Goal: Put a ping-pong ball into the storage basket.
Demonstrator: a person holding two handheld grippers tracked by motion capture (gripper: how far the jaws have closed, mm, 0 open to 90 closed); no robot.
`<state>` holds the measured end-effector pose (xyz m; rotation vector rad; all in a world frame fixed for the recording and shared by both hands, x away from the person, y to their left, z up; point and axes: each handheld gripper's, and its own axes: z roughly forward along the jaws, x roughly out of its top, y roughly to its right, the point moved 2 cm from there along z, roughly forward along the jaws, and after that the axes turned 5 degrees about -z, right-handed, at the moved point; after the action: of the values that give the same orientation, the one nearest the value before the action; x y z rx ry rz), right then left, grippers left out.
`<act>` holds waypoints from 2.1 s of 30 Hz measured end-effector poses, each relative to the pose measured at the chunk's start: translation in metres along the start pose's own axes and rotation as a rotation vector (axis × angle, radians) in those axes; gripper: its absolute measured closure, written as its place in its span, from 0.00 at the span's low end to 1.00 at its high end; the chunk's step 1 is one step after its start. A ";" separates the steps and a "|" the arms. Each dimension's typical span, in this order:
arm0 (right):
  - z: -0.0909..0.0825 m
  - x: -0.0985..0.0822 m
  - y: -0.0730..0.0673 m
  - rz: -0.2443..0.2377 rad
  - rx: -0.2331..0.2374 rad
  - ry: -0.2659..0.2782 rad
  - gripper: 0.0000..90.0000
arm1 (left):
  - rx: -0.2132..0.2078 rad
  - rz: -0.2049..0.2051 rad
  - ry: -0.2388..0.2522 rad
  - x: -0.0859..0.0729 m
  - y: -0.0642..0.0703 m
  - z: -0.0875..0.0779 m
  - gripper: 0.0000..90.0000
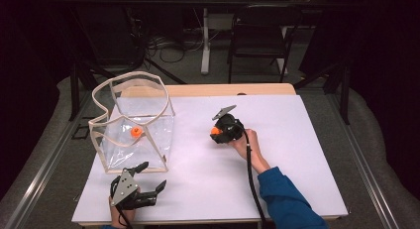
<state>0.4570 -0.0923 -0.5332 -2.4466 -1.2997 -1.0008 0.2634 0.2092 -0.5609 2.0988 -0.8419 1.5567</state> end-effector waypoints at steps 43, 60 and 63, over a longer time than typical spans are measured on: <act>-0.039 0.016 -0.001 -0.017 -0.019 0.091 0.56 | 0.000 0.003 -0.001 0.000 0.000 0.000 0.18; -0.056 0.024 0.001 -0.017 -0.029 0.133 0.56 | 0.000 0.001 -0.003 0.000 0.000 0.001 0.18; -0.059 0.026 0.002 -0.018 -0.031 0.141 0.56 | 0.000 -0.001 -0.002 0.000 0.000 0.001 0.18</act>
<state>0.4401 -0.1035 -0.4718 -2.3421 -1.2719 -1.1824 0.2640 0.2085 -0.5611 2.1010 -0.8415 1.5545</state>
